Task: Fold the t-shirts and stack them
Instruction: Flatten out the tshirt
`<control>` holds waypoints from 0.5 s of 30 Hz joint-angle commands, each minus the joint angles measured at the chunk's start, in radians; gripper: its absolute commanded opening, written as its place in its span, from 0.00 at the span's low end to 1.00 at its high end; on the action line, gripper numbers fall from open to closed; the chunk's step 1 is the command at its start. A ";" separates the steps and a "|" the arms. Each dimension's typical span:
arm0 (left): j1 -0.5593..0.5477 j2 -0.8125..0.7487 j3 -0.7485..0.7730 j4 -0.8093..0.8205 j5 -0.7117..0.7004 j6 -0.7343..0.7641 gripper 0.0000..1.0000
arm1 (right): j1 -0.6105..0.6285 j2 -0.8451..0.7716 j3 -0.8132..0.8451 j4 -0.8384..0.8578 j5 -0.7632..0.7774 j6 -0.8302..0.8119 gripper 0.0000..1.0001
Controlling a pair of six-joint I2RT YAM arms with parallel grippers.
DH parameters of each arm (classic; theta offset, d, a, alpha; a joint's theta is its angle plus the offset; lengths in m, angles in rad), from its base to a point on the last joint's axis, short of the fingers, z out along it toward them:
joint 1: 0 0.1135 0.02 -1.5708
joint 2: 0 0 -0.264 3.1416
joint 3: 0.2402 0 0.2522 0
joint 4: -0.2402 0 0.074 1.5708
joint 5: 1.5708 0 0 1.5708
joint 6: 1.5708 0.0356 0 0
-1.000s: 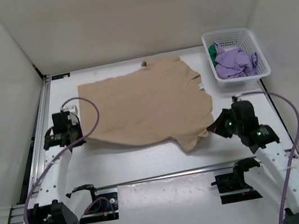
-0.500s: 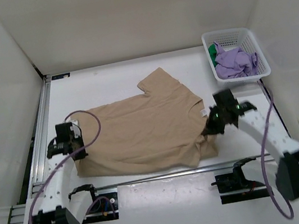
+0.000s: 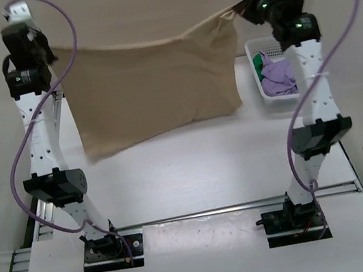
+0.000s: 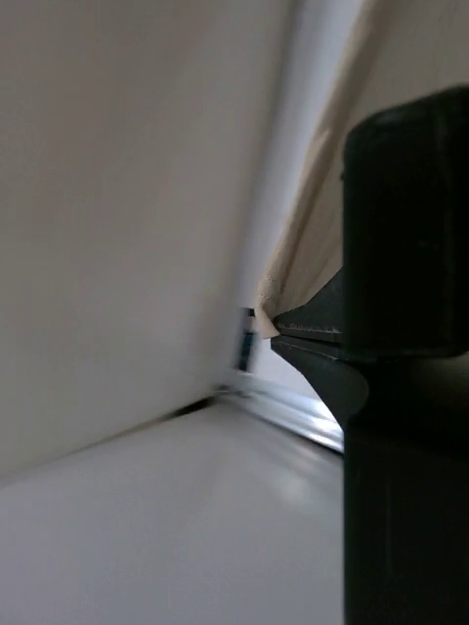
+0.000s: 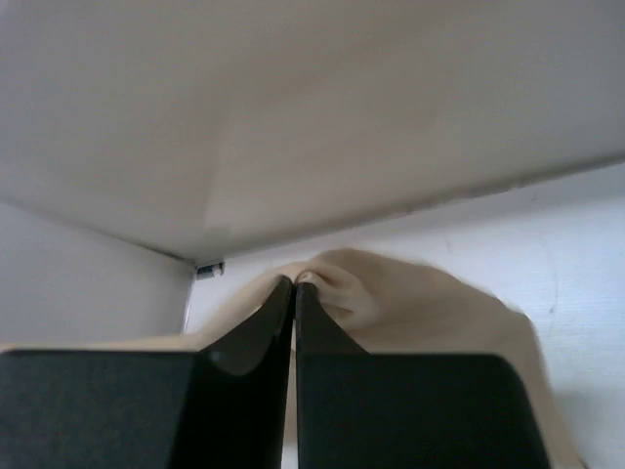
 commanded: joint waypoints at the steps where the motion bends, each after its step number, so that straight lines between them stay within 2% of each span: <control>1: 0.000 0.029 0.324 0.034 -0.071 0.000 0.10 | -0.040 -0.259 -0.163 0.303 0.015 0.055 0.00; 2: 0.000 0.014 0.285 0.043 -0.051 0.000 0.10 | -0.030 -0.302 -0.237 0.373 0.040 0.055 0.00; 3: 0.000 -0.033 0.234 0.055 -0.016 0.000 0.10 | -0.021 -0.339 -0.286 0.373 0.040 0.019 0.00; 7: -0.010 -0.159 -0.104 0.065 0.069 0.000 0.10 | -0.012 -0.328 -0.277 0.213 -0.021 -0.060 0.00; 10: -0.010 -0.230 -0.266 0.065 0.103 0.000 0.10 | 0.008 -0.398 -0.401 0.157 -0.040 -0.112 0.00; 11: -0.010 -0.282 -0.379 0.074 0.112 0.000 0.10 | 0.035 -0.476 -0.548 0.157 -0.040 -0.123 0.00; 13: 0.015 -0.364 -0.490 0.083 0.135 0.000 0.10 | 0.074 -0.629 -0.718 0.177 -0.006 -0.151 0.00; 14: 0.015 -0.397 -0.603 0.083 0.135 0.000 0.10 | 0.085 -0.688 -0.897 0.188 0.015 -0.161 0.00; 15: 0.015 -0.429 -0.666 0.083 0.144 0.000 0.10 | 0.094 -0.746 -0.988 0.200 0.058 -0.140 0.00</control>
